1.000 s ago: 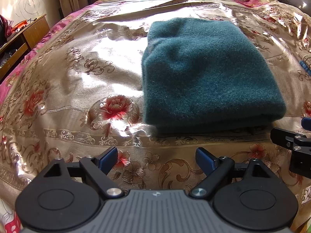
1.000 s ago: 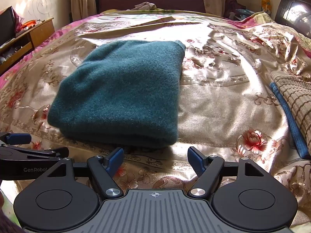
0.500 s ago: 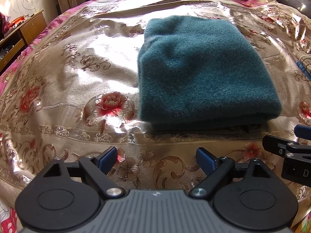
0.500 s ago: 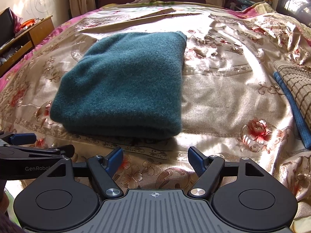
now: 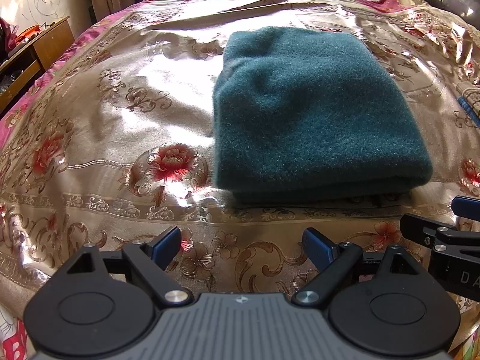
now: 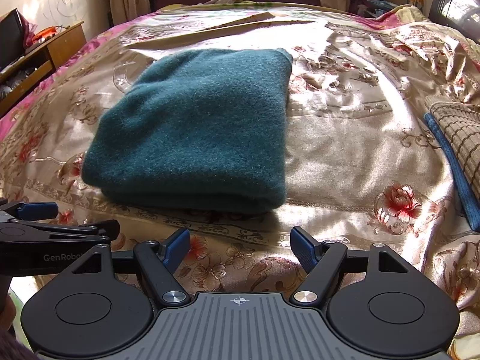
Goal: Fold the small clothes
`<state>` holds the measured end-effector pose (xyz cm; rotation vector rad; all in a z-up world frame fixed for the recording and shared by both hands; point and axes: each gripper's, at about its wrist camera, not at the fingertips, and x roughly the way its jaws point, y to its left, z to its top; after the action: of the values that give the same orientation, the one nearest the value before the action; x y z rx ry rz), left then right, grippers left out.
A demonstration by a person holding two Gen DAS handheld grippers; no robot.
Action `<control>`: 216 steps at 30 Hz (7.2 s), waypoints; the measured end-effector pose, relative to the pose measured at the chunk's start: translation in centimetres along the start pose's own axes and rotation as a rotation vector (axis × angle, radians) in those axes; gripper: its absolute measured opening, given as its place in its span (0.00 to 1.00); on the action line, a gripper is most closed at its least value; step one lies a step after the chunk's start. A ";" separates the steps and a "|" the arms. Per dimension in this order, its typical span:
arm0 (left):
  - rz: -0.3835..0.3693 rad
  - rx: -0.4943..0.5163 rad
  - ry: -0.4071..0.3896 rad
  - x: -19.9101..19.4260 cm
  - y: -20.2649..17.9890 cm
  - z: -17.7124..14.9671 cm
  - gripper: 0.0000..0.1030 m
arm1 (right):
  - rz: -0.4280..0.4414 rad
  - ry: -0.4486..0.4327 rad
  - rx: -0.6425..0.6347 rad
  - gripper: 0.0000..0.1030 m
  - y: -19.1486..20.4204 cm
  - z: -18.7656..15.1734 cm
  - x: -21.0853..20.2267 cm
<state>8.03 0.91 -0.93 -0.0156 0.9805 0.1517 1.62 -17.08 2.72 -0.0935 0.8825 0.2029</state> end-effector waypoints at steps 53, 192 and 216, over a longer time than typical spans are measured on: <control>0.024 0.020 0.006 -0.1 -0.7 -1.0 0.90 | -0.056 -0.016 -0.011 0.80 0.2 -0.3 -0.4; 0.043 0.010 0.025 -1.6 -1.3 -2.1 0.90 | -0.036 0.029 0.012 0.81 0.0 -2.0 -0.3; 0.047 0.011 0.024 -1.6 -1.4 -2.1 0.90 | -0.038 0.031 0.012 0.81 -0.1 -2.0 -0.3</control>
<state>5.61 -0.85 -0.89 0.0164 1.0065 0.1898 -0.03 -17.58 1.67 -0.1021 0.9118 0.1611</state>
